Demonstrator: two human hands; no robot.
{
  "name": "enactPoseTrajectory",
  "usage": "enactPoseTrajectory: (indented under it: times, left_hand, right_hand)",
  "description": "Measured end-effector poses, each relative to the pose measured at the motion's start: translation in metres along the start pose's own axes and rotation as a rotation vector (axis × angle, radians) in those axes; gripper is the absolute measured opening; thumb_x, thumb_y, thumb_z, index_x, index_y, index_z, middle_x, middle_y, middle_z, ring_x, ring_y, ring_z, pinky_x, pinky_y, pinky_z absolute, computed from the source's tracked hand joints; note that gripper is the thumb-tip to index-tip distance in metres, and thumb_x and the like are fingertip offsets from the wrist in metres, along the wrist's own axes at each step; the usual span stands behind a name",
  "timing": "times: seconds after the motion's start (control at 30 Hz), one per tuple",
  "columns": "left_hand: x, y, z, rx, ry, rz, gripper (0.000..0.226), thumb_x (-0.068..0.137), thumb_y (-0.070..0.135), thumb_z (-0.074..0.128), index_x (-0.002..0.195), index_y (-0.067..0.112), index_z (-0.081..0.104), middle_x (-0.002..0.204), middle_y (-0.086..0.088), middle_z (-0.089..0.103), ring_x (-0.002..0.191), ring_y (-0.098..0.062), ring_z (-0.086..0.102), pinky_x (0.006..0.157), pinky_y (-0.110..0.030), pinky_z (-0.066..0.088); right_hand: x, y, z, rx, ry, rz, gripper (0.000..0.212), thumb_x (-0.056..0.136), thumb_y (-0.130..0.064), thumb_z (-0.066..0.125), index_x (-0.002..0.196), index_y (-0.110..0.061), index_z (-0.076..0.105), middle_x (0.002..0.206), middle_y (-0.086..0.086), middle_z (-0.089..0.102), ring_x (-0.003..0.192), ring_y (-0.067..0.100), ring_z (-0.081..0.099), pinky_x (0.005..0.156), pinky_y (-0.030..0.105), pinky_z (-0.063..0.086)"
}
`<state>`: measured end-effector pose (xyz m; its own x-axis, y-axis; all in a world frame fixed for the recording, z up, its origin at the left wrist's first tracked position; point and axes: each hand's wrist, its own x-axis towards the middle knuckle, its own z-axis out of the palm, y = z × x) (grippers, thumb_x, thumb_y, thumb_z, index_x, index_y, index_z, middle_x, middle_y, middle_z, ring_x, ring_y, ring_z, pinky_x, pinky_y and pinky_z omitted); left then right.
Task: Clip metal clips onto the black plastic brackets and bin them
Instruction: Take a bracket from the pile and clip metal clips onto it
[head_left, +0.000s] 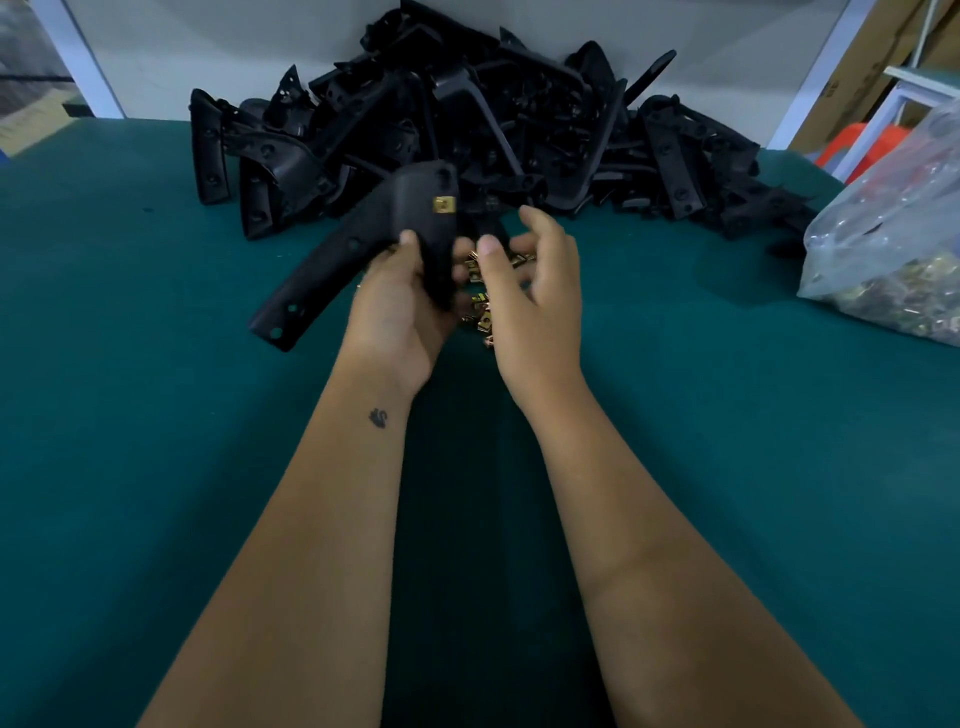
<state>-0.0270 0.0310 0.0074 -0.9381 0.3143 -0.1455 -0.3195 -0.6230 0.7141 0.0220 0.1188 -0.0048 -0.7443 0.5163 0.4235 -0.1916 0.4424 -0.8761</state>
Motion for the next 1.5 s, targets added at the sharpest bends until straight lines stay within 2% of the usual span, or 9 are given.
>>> enactPoseTrajectory:
  times: [0.07, 0.17, 0.4, 0.53, 0.67, 1.03, 1.27, 1.37, 1.5]
  left_hand:
    - [0.003, 0.011, -0.008, -0.063, 0.074, 0.053, 0.033, 0.109, 0.03, 0.029, 0.113, 0.012, 0.056, 0.076, 0.001, 0.067, 0.062, -0.009, 0.051, 0.056, -0.021, 0.043]
    - [0.004, 0.021, -0.019, -0.119, 0.138, 0.12, 0.034, 0.109, 0.032, 0.029, 0.1, 0.014, 0.057, 0.077, 0.002, 0.067, 0.059, -0.008, 0.05, 0.054, -0.018, 0.044]
    - [0.007, 0.018, -0.023, -0.02, 0.275, 0.146, 0.036, 0.109, 0.031, 0.031, 0.105, 0.011, 0.059, 0.074, 0.004, 0.069, 0.055, -0.006, 0.054, 0.053, -0.018, 0.047]
    - [0.01, 0.014, -0.02, 0.009, 0.287, 0.136, 0.035, 0.108, 0.029, 0.032, 0.123, 0.007, 0.056, 0.076, 0.0, 0.069, 0.054, -0.007, 0.055, 0.05, -0.02, 0.046]
    - [0.01, 0.011, -0.018, 0.006, 0.295, 0.134, 0.037, 0.108, 0.028, 0.034, 0.13, 0.005, 0.053, 0.074, -0.001, 0.067, 0.053, -0.008, 0.054, 0.051, -0.021, 0.048]
    - [0.011, 0.015, -0.024, 0.031, 0.422, 0.189, 0.023, 0.102, 0.028, 0.05, 0.12, 0.014, 0.049, 0.071, 0.002, 0.057, 0.053, -0.006, 0.043, 0.043, -0.018, 0.035]
    - [0.01, 0.011, -0.023, 0.151, 0.341, 0.16, 0.033, 0.088, 0.009, 0.066, 0.113, 0.009, 0.043, 0.068, 0.002, 0.052, 0.046, -0.003, 0.044, 0.041, -0.018, 0.033]
    - [0.008, 0.007, -0.019, 0.2, 0.241, 0.143, 0.037, 0.084, 0.001, 0.068, 0.111, 0.006, 0.042, 0.069, 0.0, 0.053, 0.046, -0.004, 0.043, 0.042, -0.018, 0.032]
    - [0.004, 0.003, -0.015, 0.227, 0.118, 0.121, 0.03, 0.085, -0.005, 0.062, 0.106, 0.008, 0.044, 0.09, -0.009, 0.063, 0.053, -0.005, 0.044, 0.045, -0.017, 0.033]
  right_hand:
    - [0.001, 0.002, 0.0, -0.042, -0.003, 0.02, 0.048, 0.094, -0.041, 0.052, 0.138, -0.023, 0.046, 0.116, -0.012, 0.048, 0.091, 0.006, 0.054, 0.077, 0.025, 0.048]
    - [0.002, 0.006, 0.001, -0.219, -0.042, -0.023, 0.038, 0.095, -0.027, 0.056, 0.132, -0.019, 0.052, 0.113, -0.005, 0.053, 0.099, 0.016, 0.055, 0.085, 0.043, 0.051]
    - [-0.007, 0.009, 0.016, -0.745, -0.474, -0.373, 0.044, 0.096, -0.026, 0.052, 0.14, -0.027, 0.051, 0.128, -0.002, 0.055, 0.121, 0.024, 0.04, 0.098, 0.038, 0.026]
    - [-0.005, 0.01, 0.016, -0.861, -0.472, -0.395, 0.029, 0.096, -0.027, 0.053, 0.121, -0.021, 0.065, 0.117, -0.001, 0.059, 0.117, 0.024, 0.042, 0.096, 0.036, 0.024]
    - [-0.003, 0.009, 0.014, -0.787, -0.381, -0.333, 0.013, 0.092, -0.02, 0.06, 0.101, -0.017, 0.069, 0.102, -0.001, 0.064, 0.106, 0.025, 0.047, 0.084, 0.032, 0.023]
    - [0.003, 0.009, 0.008, -0.502, -0.198, -0.107, 0.029, 0.094, -0.001, 0.052, 0.12, -0.011, 0.062, 0.114, 0.008, 0.056, 0.094, 0.028, 0.062, 0.084, 0.045, 0.05]
    - [0.003, 0.006, 0.014, -0.199, -0.124, -0.067, 0.024, 0.085, -0.001, 0.071, 0.107, -0.01, 0.069, 0.106, -0.004, 0.055, 0.089, 0.01, 0.061, 0.078, 0.014, 0.048]
    - [0.006, 0.006, 0.012, 0.032, -0.068, 0.038, 0.017, 0.084, 0.0, 0.072, 0.097, -0.009, 0.072, 0.101, -0.001, 0.064, 0.088, 0.009, 0.066, 0.078, 0.021, 0.054]
    - [0.009, 0.006, 0.007, 0.281, -0.04, 0.176, 0.02, 0.088, 0.0, 0.067, 0.092, -0.018, 0.074, 0.09, -0.003, 0.073, 0.083, 0.002, 0.068, 0.063, 0.012, 0.05]
